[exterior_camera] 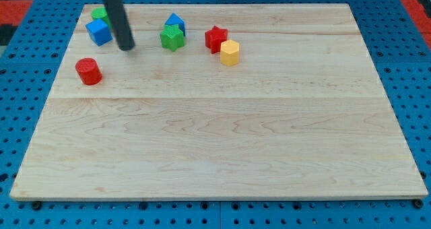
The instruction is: Move the yellow hexagon to right side of the blue cube
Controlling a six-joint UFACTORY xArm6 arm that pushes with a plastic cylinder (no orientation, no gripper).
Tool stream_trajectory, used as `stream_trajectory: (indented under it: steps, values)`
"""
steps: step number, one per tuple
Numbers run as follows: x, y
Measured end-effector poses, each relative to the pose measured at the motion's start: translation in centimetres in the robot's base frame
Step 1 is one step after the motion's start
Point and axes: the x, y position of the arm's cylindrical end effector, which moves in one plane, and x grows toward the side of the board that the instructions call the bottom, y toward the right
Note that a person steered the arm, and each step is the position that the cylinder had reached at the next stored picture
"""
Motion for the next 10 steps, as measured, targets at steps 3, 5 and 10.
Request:
stream_trajectory:
  steps: [3, 5, 10]
  values:
    - [3.9, 22.4]
    - [0.7, 18.0]
    - [1.1, 1.5]
